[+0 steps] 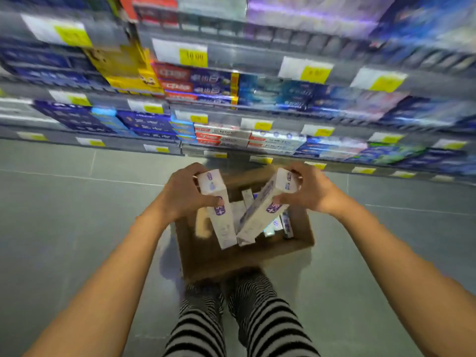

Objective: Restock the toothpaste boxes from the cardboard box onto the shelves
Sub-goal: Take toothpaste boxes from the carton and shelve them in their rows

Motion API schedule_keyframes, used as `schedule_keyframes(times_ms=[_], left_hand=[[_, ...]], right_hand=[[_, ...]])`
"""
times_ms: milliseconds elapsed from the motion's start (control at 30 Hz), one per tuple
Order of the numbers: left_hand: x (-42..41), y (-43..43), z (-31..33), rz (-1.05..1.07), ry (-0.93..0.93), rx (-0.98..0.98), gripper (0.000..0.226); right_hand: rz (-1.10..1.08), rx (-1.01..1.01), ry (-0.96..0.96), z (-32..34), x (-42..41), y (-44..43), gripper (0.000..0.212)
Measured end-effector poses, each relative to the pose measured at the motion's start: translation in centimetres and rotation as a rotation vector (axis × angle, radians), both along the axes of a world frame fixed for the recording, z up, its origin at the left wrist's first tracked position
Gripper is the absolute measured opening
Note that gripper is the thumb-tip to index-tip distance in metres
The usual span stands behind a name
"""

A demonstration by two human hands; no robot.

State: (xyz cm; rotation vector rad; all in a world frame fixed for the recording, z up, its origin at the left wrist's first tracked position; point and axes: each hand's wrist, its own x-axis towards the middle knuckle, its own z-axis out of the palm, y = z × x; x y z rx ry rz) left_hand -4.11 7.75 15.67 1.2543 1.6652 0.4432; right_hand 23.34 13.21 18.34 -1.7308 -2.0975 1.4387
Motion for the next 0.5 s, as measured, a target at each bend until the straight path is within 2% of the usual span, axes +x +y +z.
schedule_keyframes(times_ms=[67, 200, 367, 500], left_hand=[[0.0, 1.1, 7.3, 0.041, -0.051, 0.045, 0.065], [-0.3, 3.2, 21.2, 0.102, -0.150, 0.182, 0.054], [-1.2, 4.2, 36.0, 0.156, -0.310, 0.337, 0.062], [-1.8, 4.4, 45.2, 0.197, -0.452, 0.448, 0.062]], right_hand=[[-0.086, 0.057, 0.037, 7.4, 1.1, 0.2, 0.043], [-0.184, 0.159, 0.149, 21.5, 3.0, 1.0, 0.041], [-0.219, 0.303, 0.356, 38.4, 3.5, 1.2, 0.061], [-0.183, 0.464, 0.522, 49.4, 3.8, 1.0, 0.046]])
